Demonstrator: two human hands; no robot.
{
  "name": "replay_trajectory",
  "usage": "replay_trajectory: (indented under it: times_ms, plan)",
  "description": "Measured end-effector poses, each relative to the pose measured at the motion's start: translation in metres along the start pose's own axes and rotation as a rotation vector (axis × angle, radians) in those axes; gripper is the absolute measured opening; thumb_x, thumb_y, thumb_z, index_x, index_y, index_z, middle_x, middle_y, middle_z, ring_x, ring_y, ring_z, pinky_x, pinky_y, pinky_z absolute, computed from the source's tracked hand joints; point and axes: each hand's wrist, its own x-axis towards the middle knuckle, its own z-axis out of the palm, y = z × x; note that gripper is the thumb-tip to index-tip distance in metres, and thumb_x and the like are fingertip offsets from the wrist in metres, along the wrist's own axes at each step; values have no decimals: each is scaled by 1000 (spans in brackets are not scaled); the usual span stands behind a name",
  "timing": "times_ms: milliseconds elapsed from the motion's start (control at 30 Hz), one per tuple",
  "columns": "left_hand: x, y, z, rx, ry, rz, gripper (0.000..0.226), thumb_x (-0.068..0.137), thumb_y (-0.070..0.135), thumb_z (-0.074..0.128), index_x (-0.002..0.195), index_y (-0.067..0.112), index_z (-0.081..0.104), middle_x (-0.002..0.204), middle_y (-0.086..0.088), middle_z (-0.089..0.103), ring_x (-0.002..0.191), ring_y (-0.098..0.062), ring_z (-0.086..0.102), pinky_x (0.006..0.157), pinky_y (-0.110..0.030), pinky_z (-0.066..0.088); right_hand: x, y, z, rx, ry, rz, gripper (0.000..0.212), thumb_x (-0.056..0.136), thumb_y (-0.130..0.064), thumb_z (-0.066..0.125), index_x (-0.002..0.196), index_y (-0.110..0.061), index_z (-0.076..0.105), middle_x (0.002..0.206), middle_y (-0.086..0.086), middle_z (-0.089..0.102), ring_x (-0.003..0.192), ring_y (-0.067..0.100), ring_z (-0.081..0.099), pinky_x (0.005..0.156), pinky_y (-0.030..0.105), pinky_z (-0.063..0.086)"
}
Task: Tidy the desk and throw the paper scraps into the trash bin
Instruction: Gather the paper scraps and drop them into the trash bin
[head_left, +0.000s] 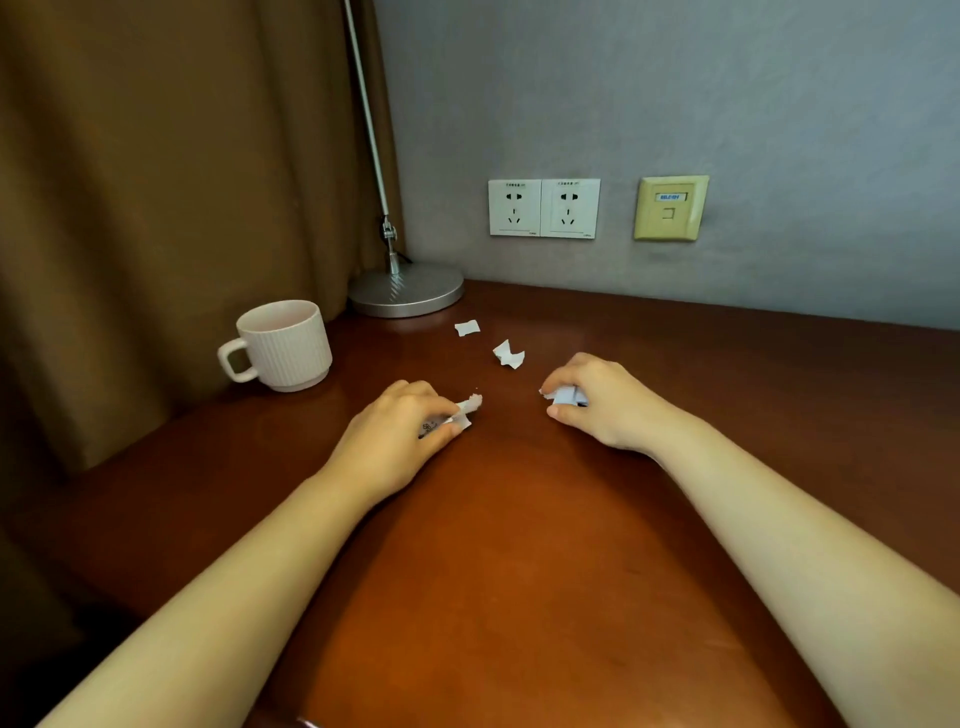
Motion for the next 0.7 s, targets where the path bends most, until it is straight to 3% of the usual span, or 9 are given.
replay_trajectory:
  times_ms: [200, 433, 567, 700]
  plan:
    - [0, 1, -3, 35, 28, 19, 30, 91, 33, 56, 118, 25, 64, 109, 5, 62, 100, -10, 51, 81, -25, 41, 2, -2, 0, 58, 27, 33, 18, 91, -18, 59, 108, -20, 65, 124, 3, 57, 113, 20, 55, 84, 21, 36]
    - [4, 8, -13, 29, -58, -7, 33, 88, 34, 60, 118, 20, 65, 115, 3, 61, 106, -13, 55, 87, -27, 46, -2, 1, 7, 206, 140, 68, 18, 90, -10, 58, 103, -20, 66, 122, 1, 61, 117, 18, 53, 87, 20, 35]
    - [7, 13, -15, 123, -89, 34, 25, 93, 25, 55, 115, 20, 66, 111, 0, 61, 102, -16, 57, 85, -28, 47, -4, -3, 7, 227, 236, 40, 21, 91, -9, 56, 107, -17, 66, 120, -1, 63, 117, 15, 53, 90, 18, 33]
    - [6, 13, -11, 178, -54, 47, 24, 95, 23, 52, 113, 18, 67, 109, -2, 61, 100, -17, 58, 81, -26, 46, -9, -2, 9, 145, 196, 29, 33, 89, -19, 61, 121, -20, 60, 126, -1, 58, 121, 18, 45, 90, 22, 34]
